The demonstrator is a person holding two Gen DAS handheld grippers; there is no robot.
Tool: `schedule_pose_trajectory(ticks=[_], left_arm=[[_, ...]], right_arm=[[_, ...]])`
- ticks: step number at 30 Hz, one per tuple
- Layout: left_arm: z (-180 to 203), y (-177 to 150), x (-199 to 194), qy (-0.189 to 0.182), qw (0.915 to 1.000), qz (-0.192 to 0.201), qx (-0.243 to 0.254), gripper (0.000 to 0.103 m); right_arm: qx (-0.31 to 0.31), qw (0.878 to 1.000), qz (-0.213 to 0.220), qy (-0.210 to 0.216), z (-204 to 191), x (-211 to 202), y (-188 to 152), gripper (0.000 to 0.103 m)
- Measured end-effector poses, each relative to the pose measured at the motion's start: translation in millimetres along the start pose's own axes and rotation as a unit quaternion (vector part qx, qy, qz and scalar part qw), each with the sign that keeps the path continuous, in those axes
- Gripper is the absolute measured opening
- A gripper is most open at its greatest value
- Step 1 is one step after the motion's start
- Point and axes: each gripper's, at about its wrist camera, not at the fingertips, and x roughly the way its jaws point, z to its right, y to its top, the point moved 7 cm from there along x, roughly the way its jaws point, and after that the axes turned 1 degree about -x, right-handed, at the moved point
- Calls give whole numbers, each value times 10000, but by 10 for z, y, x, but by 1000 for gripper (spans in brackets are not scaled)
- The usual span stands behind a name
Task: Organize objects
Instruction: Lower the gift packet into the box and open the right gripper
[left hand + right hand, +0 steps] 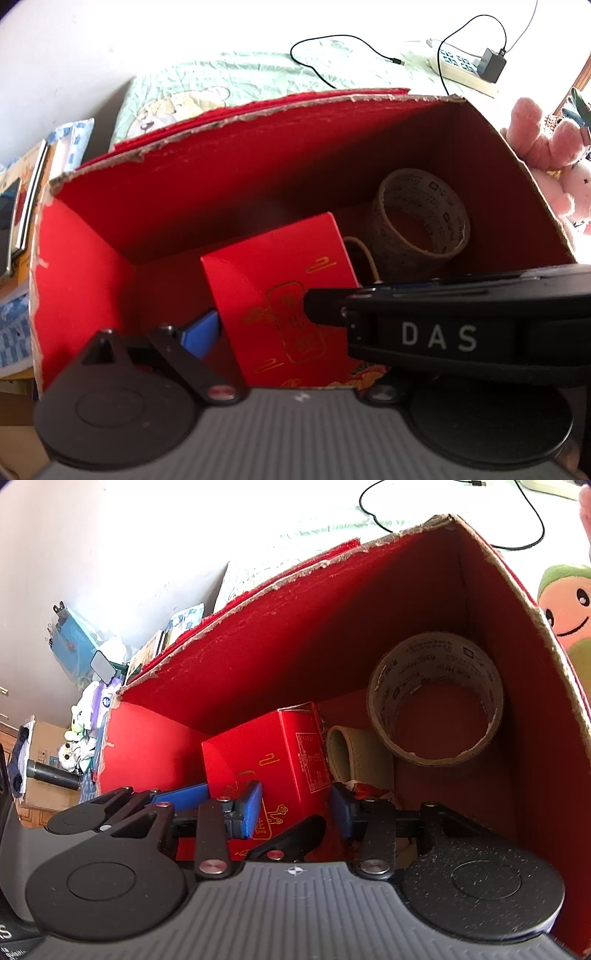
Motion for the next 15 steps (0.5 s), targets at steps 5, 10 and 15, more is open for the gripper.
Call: schedule_pose_trajectory(ticks=[5, 10, 15], left_arm=[[-11, -2, 14, 43, 10000, 4, -8, 88], [-21, 1, 24, 96, 9999, -2, -42, 88], [1, 0, 36, 197, 9998, 33, 23, 88]], right_arm=[[-115, 9999, 98, -58, -22, 20, 2, 44], [-227, 9995, 190, -92, -39, 43, 7, 43], [-266, 9993, 244, -116, -47, 50, 12, 43]])
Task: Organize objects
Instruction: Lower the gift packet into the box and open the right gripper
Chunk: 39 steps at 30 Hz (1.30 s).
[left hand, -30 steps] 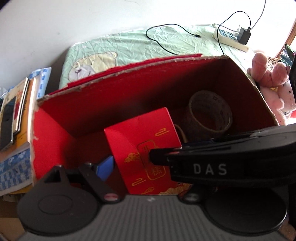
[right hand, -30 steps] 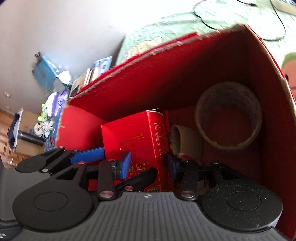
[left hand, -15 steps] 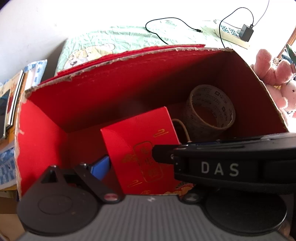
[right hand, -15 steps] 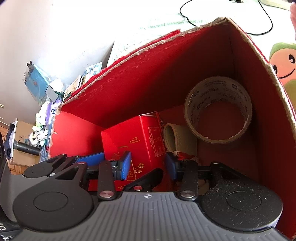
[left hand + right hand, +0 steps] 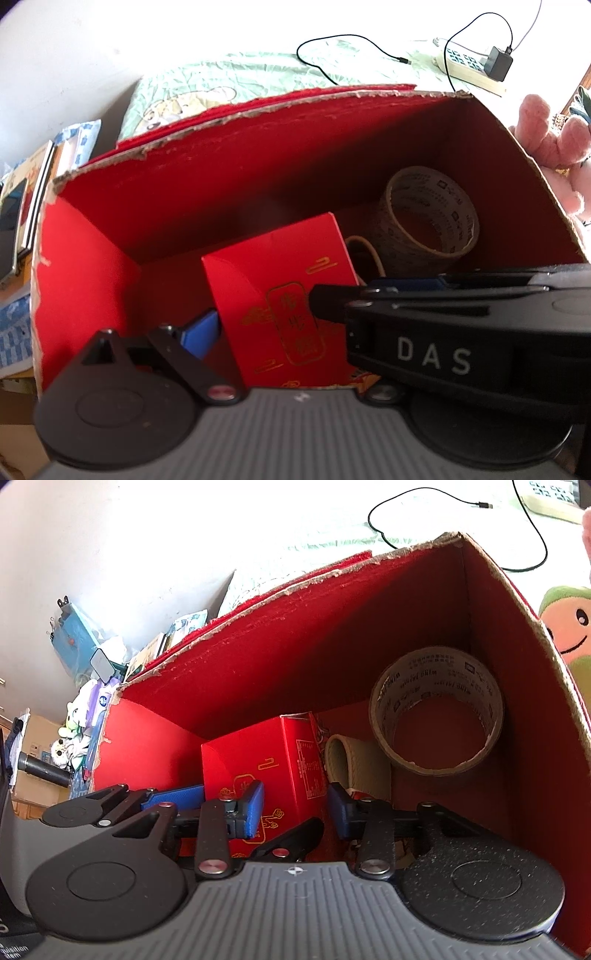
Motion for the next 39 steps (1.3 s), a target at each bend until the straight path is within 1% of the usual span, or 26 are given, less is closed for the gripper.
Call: schedule_pose_trajectory(ticks=[4, 8, 12, 16, 19, 26, 32, 33, 35, 37, 38, 39], left_arm=[[18, -4, 17, 168, 9998, 7, 104, 88], [37, -9, 44, 221, 9996, -56, 179, 88], [30, -11, 43, 223, 9996, -38, 180, 88], [28, -17, 40, 231, 9995, -13, 191, 88], [36, -22, 30, 265, 9994, 5, 202, 88], [-37, -15, -18, 20, 10000, -47, -37, 88], [-115, -17, -92, 189, 9998, 48, 7, 88], [-125, -19, -107, 156, 9999, 74, 0, 88], [-114, -25, -115, -25, 10000, 73, 19, 88], [-74, -51, -76, -227, 9997, -38, -49, 88], [-64, -50, -52, -272, 9996, -77, -39, 88], [-46, -47, -53, -227, 9997, -45, 4, 88]], right_arm=[[-20, 9999, 113, 9, -5, 6, 7, 42], [177, 9988, 279, 364, 56, -26, 37, 42], [150, 9983, 369, 435, 64, -21, 74, 42], [239, 9957, 508, 740, 71, -31, 78, 42], [341, 9941, 548, 876, 104, -23, 116, 42], [443, 9918, 742, 940, 144, -96, 107, 42], [487, 9907, 835, 953, 181, -138, 75, 42], [469, 9908, 838, 953, 185, -147, 70, 42], [447, 9909, 842, 952, 172, -153, 68, 42], [442, 9908, 849, 960, 163, -157, 64, 42], [444, 9907, 855, 966, 167, -162, 67, 42], [444, 9906, 871, 956, 164, -168, 68, 42]])
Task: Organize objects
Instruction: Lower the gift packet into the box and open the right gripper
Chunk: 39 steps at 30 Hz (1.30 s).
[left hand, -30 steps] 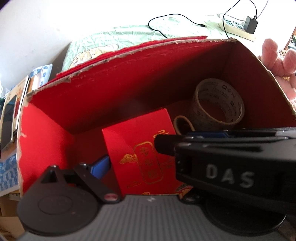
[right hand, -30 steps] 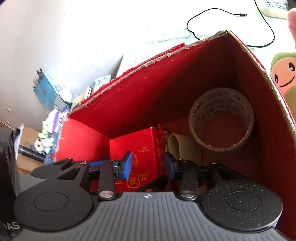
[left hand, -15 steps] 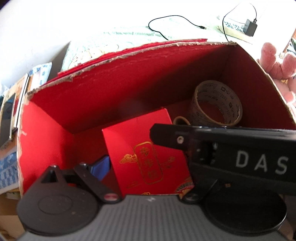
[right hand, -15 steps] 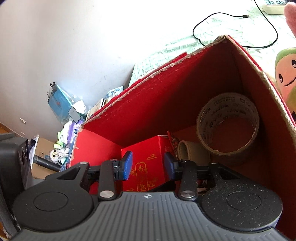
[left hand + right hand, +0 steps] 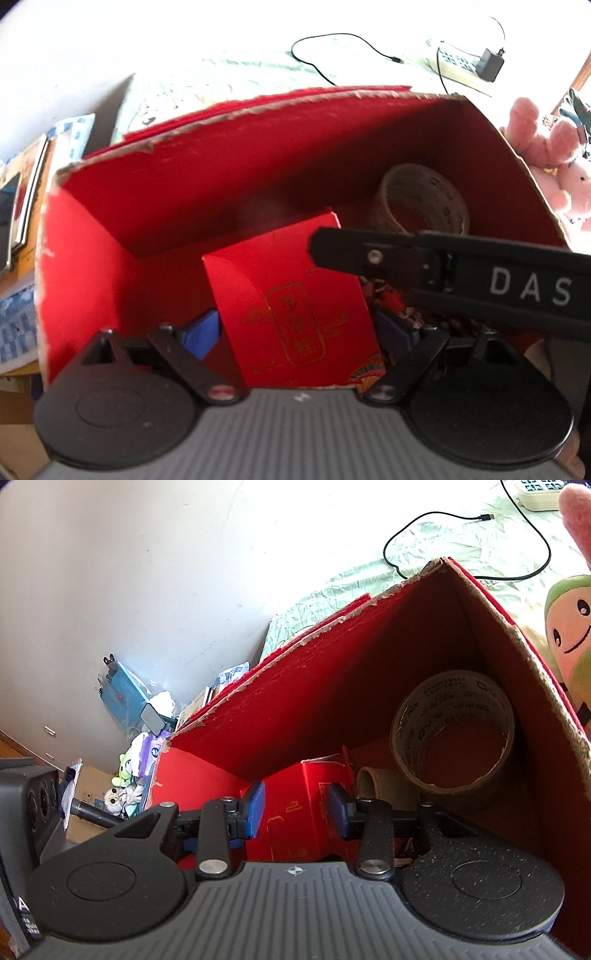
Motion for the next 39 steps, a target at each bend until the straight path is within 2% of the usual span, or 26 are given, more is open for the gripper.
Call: schedule_pose_trajectory(ticks=[4, 6, 7, 9, 12, 14, 17, 20, 26, 32, 39], left_arm=[[-15, 30, 10, -183, 9996, -102, -202, 88], [-22, 16, 38, -45, 9995, -279, -164, 88], [-22, 16, 12, -39, 9997, -206, -146, 88], [-53, 28, -62, -258, 9994, -76, -226, 88], [-41, 16, -88, -197, 9998, -11, -31, 87], [-2, 21, -163, -436, 9990, 130, -9, 87], [-35, 35, -168, -166, 9997, 195, 25, 87], [-101, 15, -172, -174, 9997, 159, -101, 87], [-113, -6, -136, 65, 9998, 120, -174, 87], [-80, -7, -255, 430, 9982, 428, 9, 87], [-130, -25, -357, 672, 9961, 557, -91, 87]], right_arm=[[6, 10000, 29, 4, -6, -8, 9, 42], [-9, 10000, 29, -26, -13, -4, 15, 42], [-29, 10000, 6, -48, -19, 1, 16, 42], [-55, 9999, -30, -89, -10, -4, 23, 42], [-102, 9997, -128, -152, -23, 17, 27, 42], [-98, 9998, -117, -151, -25, 17, 35, 42], [-89, 9998, -133, -119, -26, 31, 21, 42], [-134, 9997, -123, -132, -36, 40, 19, 42], [-240, 9996, -121, -131, -51, 33, 5, 42], [-342, 9992, -130, -162, -63, 51, -4, 42], [-508, 9985, -107, -197, -82, 60, -11, 42]])
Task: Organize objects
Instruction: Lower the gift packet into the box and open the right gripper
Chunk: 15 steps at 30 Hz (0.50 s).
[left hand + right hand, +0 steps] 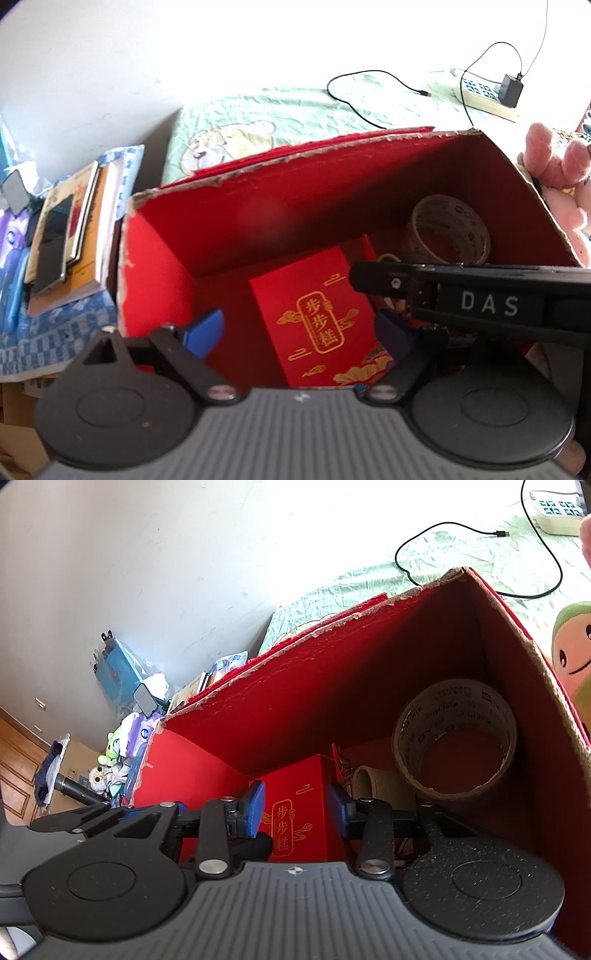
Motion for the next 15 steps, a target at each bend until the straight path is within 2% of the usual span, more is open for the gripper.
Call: schedule_pose_trajectory(ticks=[15], left_arm=[[-30, -89, -265, 446, 9988, 93, -172, 87]], right_arm=[[-379, 9992, -102, -70, -49, 47, -33, 42]])
